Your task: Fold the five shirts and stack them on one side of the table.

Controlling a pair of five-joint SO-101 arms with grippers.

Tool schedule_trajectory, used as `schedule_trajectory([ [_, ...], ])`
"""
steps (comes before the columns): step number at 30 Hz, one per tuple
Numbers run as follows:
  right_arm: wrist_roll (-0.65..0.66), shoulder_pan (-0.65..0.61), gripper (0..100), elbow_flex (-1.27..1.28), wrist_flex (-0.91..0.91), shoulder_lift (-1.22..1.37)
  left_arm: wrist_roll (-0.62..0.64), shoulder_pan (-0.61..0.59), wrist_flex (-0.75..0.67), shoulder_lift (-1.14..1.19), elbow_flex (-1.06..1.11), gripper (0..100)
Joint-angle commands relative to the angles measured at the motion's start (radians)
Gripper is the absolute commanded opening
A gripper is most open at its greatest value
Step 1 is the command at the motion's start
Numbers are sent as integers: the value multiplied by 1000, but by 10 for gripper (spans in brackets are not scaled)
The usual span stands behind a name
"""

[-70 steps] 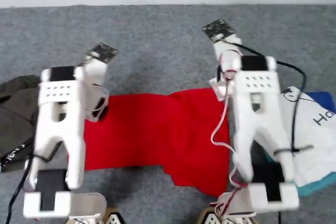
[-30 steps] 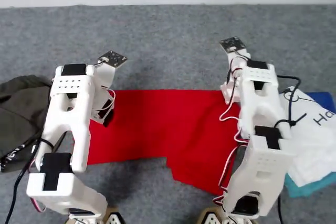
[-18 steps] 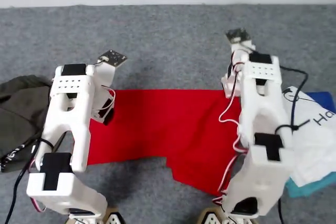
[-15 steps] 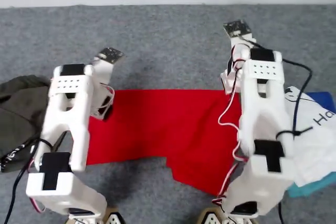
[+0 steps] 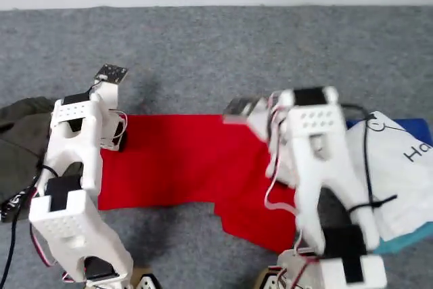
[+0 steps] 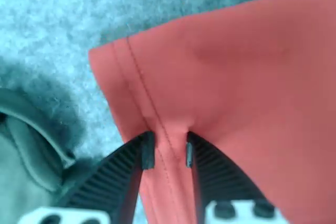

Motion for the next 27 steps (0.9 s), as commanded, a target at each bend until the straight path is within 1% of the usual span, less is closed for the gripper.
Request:
schedule_trajectory([
  [1,29,-85,116,173,-54,-174,12,-11,-21,28,-97,107],
  [6,29,-165,126,364,-140,-329,9,-6,-5,77,-176,107],
  [10,29,-223,124,474,-174,-337,8,-12,-2,140,-228,107],
  [14,23,-266,124,512,-196,-337,12,-12,29,155,-262,107],
  [18,21,-321,123,535,-193,-341,14,-12,169,118,-383,107],
  [21,18,-390,123,549,-202,-348,14,-5,282,69,-506,107],
  [24,-61,-452,125,551,-257,-340,14,5,394,37,-613,108],
  [27,-118,-487,123,582,-369,-337,14,18,511,12,-693,108],
])
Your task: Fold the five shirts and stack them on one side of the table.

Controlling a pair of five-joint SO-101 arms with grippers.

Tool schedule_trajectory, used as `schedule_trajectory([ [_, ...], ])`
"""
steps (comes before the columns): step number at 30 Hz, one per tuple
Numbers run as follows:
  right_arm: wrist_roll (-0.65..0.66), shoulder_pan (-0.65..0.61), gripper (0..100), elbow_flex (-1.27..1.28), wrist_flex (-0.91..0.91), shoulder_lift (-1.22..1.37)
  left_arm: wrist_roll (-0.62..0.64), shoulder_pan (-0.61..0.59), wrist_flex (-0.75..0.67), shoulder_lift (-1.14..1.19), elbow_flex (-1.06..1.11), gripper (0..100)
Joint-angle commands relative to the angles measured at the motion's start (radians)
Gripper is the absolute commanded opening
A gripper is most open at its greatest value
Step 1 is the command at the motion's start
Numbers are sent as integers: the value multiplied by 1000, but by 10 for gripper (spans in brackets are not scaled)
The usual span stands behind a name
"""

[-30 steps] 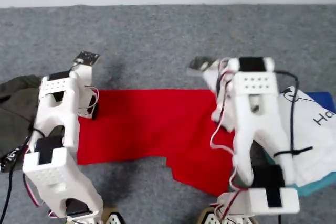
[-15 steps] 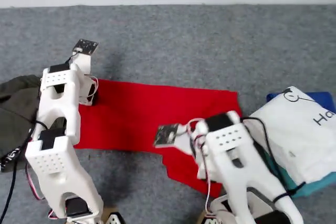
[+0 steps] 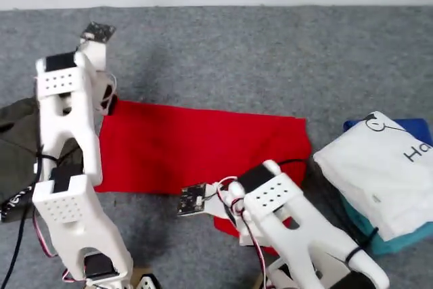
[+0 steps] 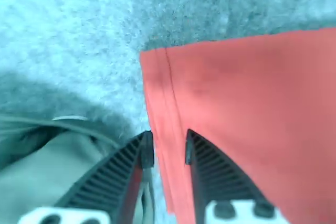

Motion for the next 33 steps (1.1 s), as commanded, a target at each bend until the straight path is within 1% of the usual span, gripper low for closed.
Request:
schedule_trajectory([
  [1,-61,-48,122,29,-119,-12,11,26,141,-86,-120,108],
  [4,-89,-79,122,72,-159,-12,12,38,226,-106,-166,107],
  [9,-118,-94,121,121,-162,-18,74,44,222,-150,-153,107],
  [15,-118,-94,121,166,-170,-21,80,43,224,-155,-153,107],
  [18,-118,-87,121,213,-257,-15,80,43,224,-152,-151,107],
  [23,-114,-87,121,339,-467,-13,80,43,224,-152,-151,107],
  [26,-110,-87,120,365,-490,-21,80,43,224,-152,-151,107],
  [27,-109,-87,107,365,-487,-19,80,43,224,-152,-151,107],
  [29,-109,-87,25,365,-487,-21,80,43,224,-152,-151,107],
  [30,-110,-87,0,364,-487,-22,80,43,224,-152,-151,107],
  [31,-115,-87,24,358,-479,-22,80,43,224,-152,-151,107],
  [33,-117,-87,5,336,-450,-22,80,43,224,-152,-151,107],
])
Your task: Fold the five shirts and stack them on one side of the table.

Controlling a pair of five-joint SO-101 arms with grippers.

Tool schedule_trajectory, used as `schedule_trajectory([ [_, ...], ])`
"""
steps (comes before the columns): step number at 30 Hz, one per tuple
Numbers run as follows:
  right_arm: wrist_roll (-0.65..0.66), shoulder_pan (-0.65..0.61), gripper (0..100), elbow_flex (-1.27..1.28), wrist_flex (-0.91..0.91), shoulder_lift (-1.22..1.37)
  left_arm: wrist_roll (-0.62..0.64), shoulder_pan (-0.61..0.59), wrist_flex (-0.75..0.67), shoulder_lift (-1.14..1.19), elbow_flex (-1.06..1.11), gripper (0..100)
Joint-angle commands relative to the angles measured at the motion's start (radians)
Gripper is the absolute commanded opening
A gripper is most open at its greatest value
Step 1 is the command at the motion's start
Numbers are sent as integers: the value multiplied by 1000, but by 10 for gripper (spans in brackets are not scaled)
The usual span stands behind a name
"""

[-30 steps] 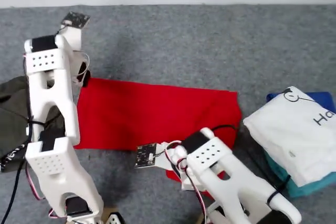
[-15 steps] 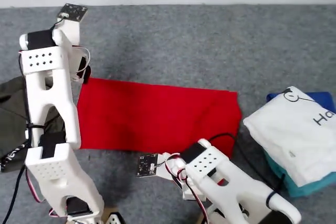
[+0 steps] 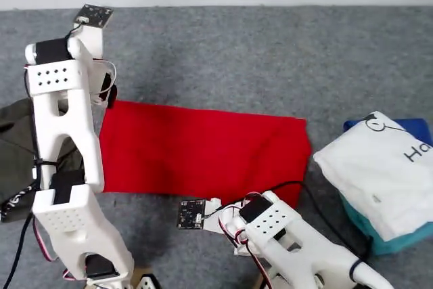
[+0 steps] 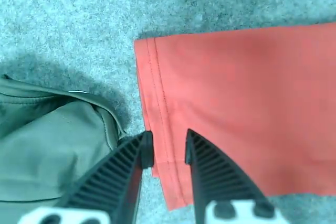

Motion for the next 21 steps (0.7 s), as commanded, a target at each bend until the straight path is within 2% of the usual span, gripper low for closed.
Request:
schedule_trajectory([
  [1,-9,-2,10,-12,-5,10,8,9,21,-55,-30,107],
  [7,-9,-2,9,-238,239,10,8,9,21,-55,1,107],
  [10,-8,-2,9,-325,303,10,3,9,20,-55,47,107],
  [15,0,21,9,-396,309,10,2,11,18,-55,107,107],
  [21,107,191,9,-428,156,13,2,11,18,-55,110,107],
])
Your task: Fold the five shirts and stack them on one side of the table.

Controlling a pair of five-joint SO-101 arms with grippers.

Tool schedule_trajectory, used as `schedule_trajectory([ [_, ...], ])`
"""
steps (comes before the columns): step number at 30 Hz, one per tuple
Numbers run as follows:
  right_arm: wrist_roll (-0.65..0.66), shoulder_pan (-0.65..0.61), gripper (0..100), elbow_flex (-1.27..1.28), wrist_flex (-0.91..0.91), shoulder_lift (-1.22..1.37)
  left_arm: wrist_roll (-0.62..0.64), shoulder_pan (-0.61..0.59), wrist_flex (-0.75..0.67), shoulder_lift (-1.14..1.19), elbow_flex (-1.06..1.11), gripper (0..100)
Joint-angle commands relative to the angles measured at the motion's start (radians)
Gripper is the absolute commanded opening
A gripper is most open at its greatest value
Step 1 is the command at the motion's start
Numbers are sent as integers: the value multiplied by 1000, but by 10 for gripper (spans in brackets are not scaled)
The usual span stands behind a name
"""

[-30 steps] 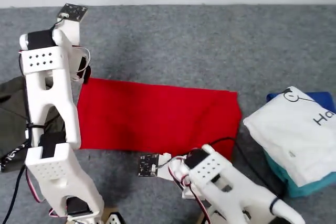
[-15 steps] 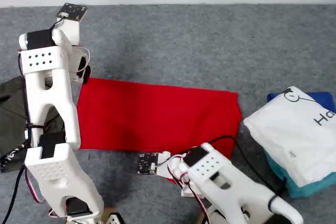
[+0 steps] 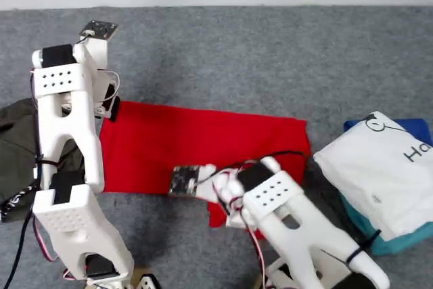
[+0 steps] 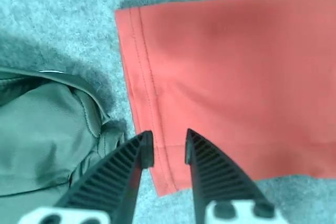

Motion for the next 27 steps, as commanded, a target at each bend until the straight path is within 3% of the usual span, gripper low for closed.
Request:
schedule_trajectory([
  [1,66,101,9,-37,-116,-10,2,11,17,-55,-2,107],
  [10,132,143,9,-35,-380,1,2,14,17,-55,-2,107],
  [18,135,145,9,-35,-573,143,0,107,17,-55,-1,107],
  [27,137,147,9,-37,-707,223,0,129,17,-55,-1,107],
])
